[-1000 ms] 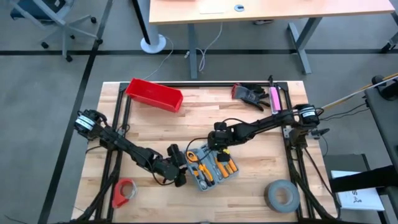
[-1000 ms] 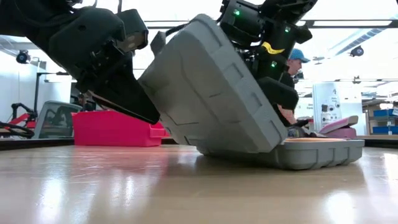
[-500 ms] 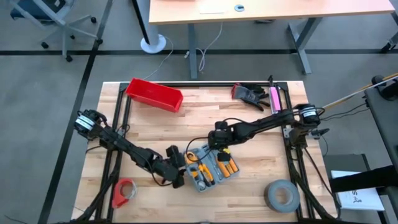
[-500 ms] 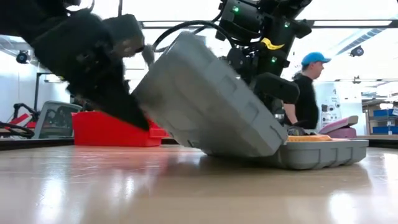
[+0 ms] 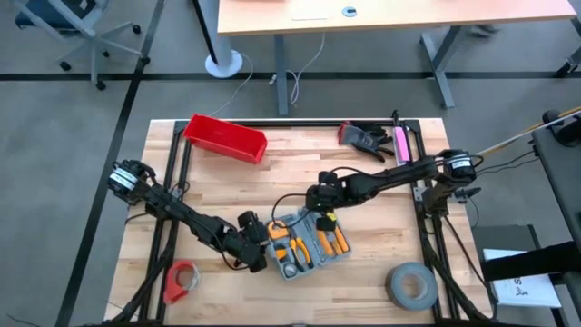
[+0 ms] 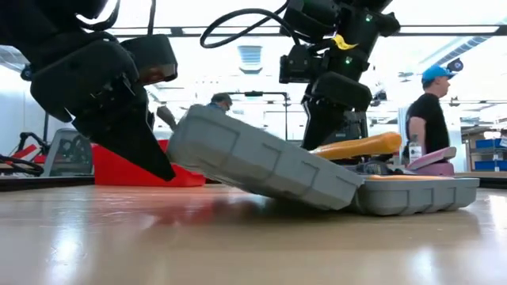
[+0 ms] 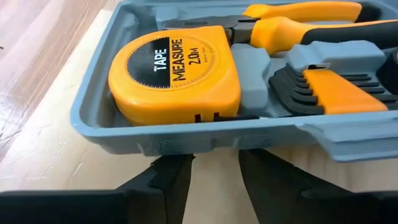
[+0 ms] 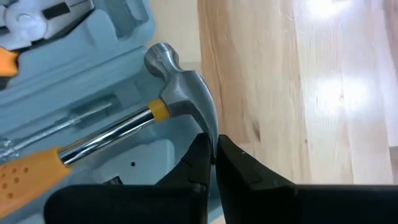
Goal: Prefit tool cases
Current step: Remove the yellow hammer from the prefit tool case to the table
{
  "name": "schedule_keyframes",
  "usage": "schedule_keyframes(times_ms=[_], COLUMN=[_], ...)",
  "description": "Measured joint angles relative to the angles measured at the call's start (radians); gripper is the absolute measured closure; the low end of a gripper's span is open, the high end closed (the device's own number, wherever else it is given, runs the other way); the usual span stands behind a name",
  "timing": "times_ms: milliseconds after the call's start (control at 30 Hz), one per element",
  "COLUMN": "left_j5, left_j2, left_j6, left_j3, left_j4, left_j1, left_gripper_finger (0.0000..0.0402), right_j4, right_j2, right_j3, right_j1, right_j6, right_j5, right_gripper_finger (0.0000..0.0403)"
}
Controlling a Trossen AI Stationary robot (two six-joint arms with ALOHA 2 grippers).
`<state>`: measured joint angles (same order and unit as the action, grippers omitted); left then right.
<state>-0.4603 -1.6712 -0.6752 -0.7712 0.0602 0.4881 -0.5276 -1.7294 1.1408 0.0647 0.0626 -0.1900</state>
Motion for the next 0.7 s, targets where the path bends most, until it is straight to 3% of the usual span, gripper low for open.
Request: schedule_keyframes(times_ms=[700], left_j5=[-0.021], left_j2=[0.075], left_j6=[0.002], left_j3=[0.001], left_j4=[0.076], left_j1=[0.001], left_gripper_finger=[0.0260], right_j4=[-0.001], right_j2=[0.008], right_j3=[0.000], right_j1=[-0.060], right_j6=[0.108], right_j5=[-0.109], right_gripper_finger=[0.0403])
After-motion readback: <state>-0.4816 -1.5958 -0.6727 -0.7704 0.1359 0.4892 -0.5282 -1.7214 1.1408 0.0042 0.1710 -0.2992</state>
